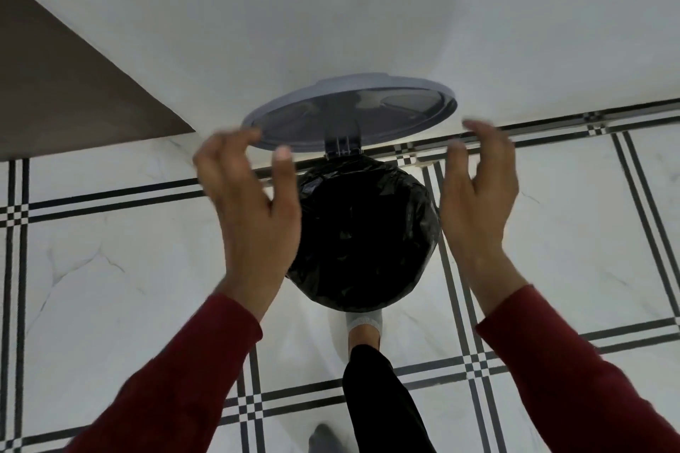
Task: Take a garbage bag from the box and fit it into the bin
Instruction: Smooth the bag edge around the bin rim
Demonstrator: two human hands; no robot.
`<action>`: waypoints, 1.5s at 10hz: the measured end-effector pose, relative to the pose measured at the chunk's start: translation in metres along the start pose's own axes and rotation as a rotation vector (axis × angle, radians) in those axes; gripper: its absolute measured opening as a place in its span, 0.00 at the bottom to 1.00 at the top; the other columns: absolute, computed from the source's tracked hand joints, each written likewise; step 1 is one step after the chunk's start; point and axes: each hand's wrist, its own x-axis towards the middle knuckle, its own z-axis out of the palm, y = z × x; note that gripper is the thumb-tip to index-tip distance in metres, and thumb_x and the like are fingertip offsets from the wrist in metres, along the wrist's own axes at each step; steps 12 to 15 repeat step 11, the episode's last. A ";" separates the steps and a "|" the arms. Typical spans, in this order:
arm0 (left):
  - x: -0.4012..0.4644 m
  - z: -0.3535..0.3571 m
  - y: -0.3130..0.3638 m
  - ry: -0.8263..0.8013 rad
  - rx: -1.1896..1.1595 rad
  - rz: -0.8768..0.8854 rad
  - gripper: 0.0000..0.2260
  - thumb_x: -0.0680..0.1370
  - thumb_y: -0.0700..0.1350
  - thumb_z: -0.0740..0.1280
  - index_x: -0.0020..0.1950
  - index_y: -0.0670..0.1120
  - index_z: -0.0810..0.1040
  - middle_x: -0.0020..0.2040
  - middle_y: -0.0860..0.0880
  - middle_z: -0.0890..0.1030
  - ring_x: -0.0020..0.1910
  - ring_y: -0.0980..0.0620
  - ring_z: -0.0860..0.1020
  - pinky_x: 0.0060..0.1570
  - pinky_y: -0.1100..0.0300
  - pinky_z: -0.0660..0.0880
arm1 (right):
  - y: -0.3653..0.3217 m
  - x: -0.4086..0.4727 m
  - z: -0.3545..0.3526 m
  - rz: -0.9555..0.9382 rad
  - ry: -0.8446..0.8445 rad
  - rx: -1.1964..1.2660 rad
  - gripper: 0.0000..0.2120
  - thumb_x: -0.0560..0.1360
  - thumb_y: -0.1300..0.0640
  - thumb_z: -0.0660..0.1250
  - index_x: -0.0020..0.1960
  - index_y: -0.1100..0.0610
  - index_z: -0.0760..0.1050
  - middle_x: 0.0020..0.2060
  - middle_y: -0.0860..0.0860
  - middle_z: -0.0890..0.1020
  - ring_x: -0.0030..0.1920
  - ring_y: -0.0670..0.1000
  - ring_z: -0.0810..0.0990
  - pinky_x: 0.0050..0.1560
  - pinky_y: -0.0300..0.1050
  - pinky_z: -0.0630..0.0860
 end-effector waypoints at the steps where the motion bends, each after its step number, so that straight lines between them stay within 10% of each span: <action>1: 0.049 -0.006 0.047 -0.104 0.082 0.387 0.19 0.86 0.52 0.60 0.74 0.45 0.72 0.74 0.47 0.68 0.76 0.47 0.65 0.74 0.50 0.66 | -0.063 0.032 0.009 -0.432 -0.067 -0.047 0.16 0.85 0.50 0.60 0.69 0.54 0.76 0.69 0.43 0.73 0.72 0.48 0.71 0.71 0.43 0.68; 3: 0.076 -0.016 0.061 -0.652 0.381 0.409 0.23 0.87 0.57 0.52 0.79 0.47 0.69 0.76 0.47 0.74 0.74 0.44 0.72 0.71 0.47 0.68 | -0.102 0.043 0.009 -0.437 -0.600 -0.300 0.18 0.87 0.46 0.53 0.56 0.52 0.80 0.46 0.44 0.79 0.55 0.54 0.80 0.61 0.60 0.74; 6: -0.016 -0.043 0.022 -0.869 0.495 0.465 0.32 0.84 0.60 0.60 0.83 0.43 0.62 0.81 0.44 0.66 0.78 0.43 0.65 0.78 0.50 0.59 | -0.052 -0.049 -0.042 -0.305 -0.782 -0.379 0.24 0.84 0.47 0.63 0.76 0.59 0.72 0.75 0.56 0.74 0.77 0.54 0.68 0.78 0.54 0.60; 9: -0.135 -0.021 -0.011 -0.924 0.668 0.320 0.24 0.83 0.54 0.63 0.76 0.44 0.68 0.75 0.45 0.70 0.72 0.44 0.69 0.66 0.48 0.73 | 0.026 -0.128 -0.053 -0.135 -1.009 -0.571 0.25 0.80 0.55 0.64 0.76 0.60 0.70 0.76 0.57 0.72 0.76 0.58 0.69 0.76 0.53 0.66; 15: -0.125 -0.046 0.046 -0.823 0.644 0.186 0.22 0.85 0.50 0.60 0.76 0.43 0.67 0.76 0.45 0.69 0.73 0.43 0.67 0.65 0.48 0.71 | -0.013 -0.112 -0.087 -0.012 -0.910 -0.516 0.21 0.79 0.57 0.64 0.70 0.60 0.75 0.69 0.58 0.78 0.69 0.60 0.75 0.69 0.53 0.73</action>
